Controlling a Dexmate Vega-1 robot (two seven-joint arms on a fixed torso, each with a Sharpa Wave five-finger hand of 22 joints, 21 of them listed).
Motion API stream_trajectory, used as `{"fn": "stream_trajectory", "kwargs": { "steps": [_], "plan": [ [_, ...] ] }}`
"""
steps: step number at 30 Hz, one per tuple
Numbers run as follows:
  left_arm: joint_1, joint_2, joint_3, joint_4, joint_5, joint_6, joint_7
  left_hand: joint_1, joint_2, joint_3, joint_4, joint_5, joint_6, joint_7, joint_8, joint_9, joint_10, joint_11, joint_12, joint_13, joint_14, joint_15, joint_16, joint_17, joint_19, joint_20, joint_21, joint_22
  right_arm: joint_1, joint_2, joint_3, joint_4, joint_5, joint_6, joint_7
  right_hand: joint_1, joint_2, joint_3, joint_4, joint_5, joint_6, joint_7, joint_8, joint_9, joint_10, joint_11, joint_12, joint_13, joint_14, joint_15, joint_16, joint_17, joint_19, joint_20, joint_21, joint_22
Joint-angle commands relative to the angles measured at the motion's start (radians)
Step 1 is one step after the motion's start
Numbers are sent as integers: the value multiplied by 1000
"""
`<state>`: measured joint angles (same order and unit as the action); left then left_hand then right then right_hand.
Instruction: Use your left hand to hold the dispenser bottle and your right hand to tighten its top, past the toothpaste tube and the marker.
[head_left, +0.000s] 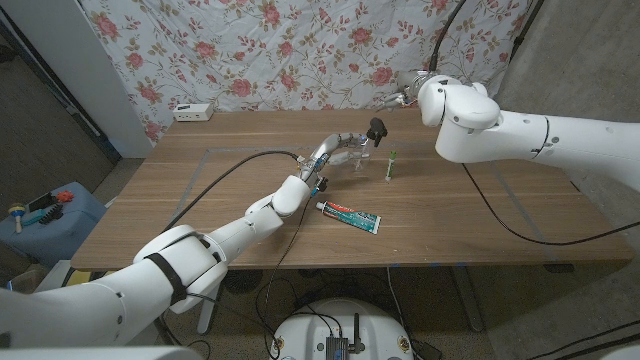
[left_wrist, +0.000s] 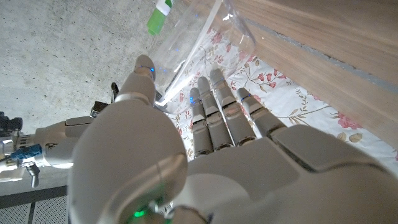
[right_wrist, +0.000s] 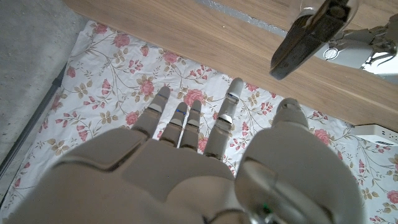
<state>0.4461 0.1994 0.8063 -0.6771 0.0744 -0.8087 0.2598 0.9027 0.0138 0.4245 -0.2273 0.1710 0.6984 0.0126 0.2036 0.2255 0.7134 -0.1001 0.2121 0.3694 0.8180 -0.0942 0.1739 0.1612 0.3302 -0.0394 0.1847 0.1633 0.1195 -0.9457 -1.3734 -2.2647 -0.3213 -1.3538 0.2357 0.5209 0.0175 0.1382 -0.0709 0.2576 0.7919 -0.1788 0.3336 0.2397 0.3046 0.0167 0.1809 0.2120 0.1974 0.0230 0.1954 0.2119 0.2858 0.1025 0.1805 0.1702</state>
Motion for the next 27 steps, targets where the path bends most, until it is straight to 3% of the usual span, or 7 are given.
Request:
{"fn": "stream_trajectory", "kwargs": {
  "steps": [1,5,15,27],
  "plan": [
    [6,6,-9,-18,-5,-3,6,-34,43,78,72,9,54,-43,6,2,7,-10,7,4,8,-75,6,3,-4,-54,1,3,-79,-67,126,-19,-24,239,171,30,10,11,-18,10,-30,-13,-5,9,-21,-1,1,4,-25,0,-6,5,-18,-2,1,2],
    [10,13,-11,-33,-3,1,3,-40,40,75,75,8,55,-41,6,2,7,-9,7,3,7,-71,5,3,-4,-53,1,3,-147,-90,212,-30,-35,302,183,55,16,21,-34,14,-57,-25,-11,11,-47,-5,0,4,-42,2,-6,5,-24,-2,3,1],
    [19,33,-18,-85,4,23,-12,-45,40,74,77,8,55,-42,6,2,8,-11,7,3,7,-74,5,3,-5,-53,1,3,-273,-108,358,-36,-115,415,258,113,15,38,-72,23,-126,-40,-25,19,-99,-15,1,7,-81,3,-5,3,-28,-2,7,1],
    [53,58,-31,-164,10,68,-18,-50,40,74,78,8,56,-43,7,2,10,-9,8,2,7,-76,5,3,-4,-53,1,3,-418,-108,529,-16,-163,543,282,246,23,80,-112,44,-165,-44,-30,25,-132,-31,10,8,-100,-5,1,-5,-23,-10,10,0]
  ]
}}
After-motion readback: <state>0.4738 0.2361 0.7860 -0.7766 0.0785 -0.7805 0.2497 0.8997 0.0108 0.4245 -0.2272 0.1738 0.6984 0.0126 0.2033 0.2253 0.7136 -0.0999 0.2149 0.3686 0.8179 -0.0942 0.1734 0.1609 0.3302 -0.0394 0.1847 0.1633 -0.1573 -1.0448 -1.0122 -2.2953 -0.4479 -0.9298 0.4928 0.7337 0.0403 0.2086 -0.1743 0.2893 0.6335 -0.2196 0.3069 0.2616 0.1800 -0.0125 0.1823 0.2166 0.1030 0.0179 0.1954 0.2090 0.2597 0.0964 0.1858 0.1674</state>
